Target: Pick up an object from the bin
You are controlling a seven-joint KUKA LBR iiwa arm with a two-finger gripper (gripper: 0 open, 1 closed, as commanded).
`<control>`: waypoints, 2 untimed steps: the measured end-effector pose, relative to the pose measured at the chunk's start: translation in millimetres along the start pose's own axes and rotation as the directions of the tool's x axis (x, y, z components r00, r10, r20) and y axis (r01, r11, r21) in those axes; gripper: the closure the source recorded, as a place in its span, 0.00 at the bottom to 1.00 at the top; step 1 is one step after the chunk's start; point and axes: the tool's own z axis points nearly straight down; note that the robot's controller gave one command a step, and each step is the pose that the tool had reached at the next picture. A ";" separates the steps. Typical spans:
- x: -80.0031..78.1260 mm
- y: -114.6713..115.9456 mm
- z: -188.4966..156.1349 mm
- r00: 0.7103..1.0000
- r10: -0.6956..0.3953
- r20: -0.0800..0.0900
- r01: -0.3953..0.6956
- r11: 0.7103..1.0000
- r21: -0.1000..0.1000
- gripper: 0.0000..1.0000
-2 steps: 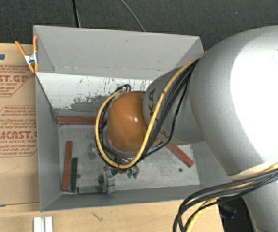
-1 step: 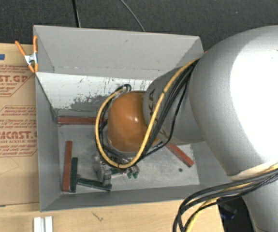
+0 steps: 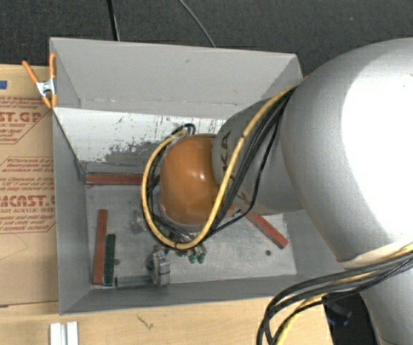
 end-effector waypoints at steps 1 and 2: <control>3.4 0.5 0.8 1.000 -0.001 -0.015 0.001 1.000 0.000 1.00; 3.4 0.5 0.8 1.000 -0.002 -0.015 0.002 1.000 0.000 1.00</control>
Offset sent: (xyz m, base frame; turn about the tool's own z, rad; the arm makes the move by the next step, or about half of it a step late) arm 0.0000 0.0000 0.0000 0.0000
